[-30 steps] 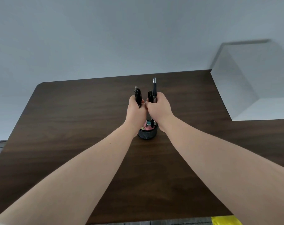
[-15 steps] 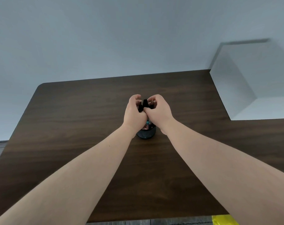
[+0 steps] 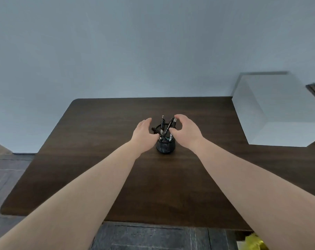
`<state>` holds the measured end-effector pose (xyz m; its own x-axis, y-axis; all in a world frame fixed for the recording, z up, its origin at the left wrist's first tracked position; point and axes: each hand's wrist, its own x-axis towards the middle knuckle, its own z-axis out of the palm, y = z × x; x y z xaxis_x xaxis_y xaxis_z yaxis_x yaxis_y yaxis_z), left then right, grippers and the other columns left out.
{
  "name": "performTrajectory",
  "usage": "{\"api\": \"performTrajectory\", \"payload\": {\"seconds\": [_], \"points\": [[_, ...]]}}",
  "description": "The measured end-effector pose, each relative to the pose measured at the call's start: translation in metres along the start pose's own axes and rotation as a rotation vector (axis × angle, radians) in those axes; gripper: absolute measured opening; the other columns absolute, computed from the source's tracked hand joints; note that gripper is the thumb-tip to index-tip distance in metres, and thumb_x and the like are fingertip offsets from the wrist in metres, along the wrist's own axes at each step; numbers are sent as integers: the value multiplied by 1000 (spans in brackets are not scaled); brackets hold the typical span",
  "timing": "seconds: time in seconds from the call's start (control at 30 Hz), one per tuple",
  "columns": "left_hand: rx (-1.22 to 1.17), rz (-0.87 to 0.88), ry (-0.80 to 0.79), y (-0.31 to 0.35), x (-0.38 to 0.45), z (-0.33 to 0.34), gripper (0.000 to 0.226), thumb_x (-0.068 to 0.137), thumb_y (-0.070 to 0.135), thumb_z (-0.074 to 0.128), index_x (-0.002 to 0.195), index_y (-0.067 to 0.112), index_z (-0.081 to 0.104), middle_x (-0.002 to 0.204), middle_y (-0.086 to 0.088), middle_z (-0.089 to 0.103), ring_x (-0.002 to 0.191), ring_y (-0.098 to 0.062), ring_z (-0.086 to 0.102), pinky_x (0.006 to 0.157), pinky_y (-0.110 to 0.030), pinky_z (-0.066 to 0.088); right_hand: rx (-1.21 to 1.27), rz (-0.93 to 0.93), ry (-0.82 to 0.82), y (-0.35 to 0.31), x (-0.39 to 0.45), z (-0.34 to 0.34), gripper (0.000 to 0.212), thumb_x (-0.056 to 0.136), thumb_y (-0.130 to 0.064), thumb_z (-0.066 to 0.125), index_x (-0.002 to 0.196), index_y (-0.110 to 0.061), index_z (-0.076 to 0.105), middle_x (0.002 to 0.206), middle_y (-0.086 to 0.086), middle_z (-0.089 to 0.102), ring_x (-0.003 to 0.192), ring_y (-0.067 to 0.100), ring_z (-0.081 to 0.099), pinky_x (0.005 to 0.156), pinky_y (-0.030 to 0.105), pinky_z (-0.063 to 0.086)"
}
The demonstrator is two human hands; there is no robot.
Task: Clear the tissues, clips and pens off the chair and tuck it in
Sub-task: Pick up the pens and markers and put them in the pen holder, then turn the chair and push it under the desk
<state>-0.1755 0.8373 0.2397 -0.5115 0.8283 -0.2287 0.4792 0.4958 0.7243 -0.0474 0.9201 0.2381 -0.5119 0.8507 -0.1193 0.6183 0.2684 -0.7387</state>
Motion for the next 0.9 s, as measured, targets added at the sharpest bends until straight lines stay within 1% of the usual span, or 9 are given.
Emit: {"api": "performTrajectory", "payload": {"seconds": [0.13,0.27,0.37,0.5,0.6,0.73,0.9], "points": [[62,-64,28,-2,-61,-12,69,90,24,53,149,23,18,159,-2,14,146,-22,15,117,-35,22,-45,-94,-84,-11,-48,-13,59,92,-26,55,146,-17,33,149,2,41,137,23,38,108,33,32],[109,-113,119,-5,-143,-16,69,90,26,52,149,23,17,159,-1,14,146,-23,14,119,-40,20,-27,-168,-155,-15,-118,-21,60,92,-28,56,146,-19,32,148,0,42,135,22,40,109,33,32],[141,-151,147,-10,-206,-13,69,90,27,53,149,24,17,159,-2,14,146,-24,15,119,-41,20,-52,-233,-220,-11,-176,-27,64,91,-32,57,148,-21,29,153,-2,36,140,20,34,115,36,30],[182,-195,186,-14,-277,-11,69,91,28,53,150,23,17,159,-4,14,146,-26,15,119,-43,19,-88,-300,-289,-10,-237,-32,65,93,-33,56,149,-21,26,156,-4,31,144,17,28,117,35,27],[215,-231,196,-24,-324,-8,69,91,29,53,149,23,16,159,-5,15,146,-27,15,119,-43,19,-106,-338,-337,-16,-277,-27,65,93,-33,55,149,-21,25,157,-5,29,145,16,26,116,33,25],[254,-288,208,-45,-380,-13,69,91,31,51,149,23,16,159,-4,16,146,-26,15,120,-44,18,-101,-374,-409,-27,-325,-11,65,94,-32,54,150,-22,24,157,-7,27,145,16,25,115,34,26],[281,-344,230,-78,-446,-28,69,92,33,51,150,22,15,159,-4,14,146,-27,13,119,-45,18,-99,-417,-460,-45,-382,13,65,94,-32,54,150,-21,23,158,-6,26,145,17,25,116,34,25]]}}
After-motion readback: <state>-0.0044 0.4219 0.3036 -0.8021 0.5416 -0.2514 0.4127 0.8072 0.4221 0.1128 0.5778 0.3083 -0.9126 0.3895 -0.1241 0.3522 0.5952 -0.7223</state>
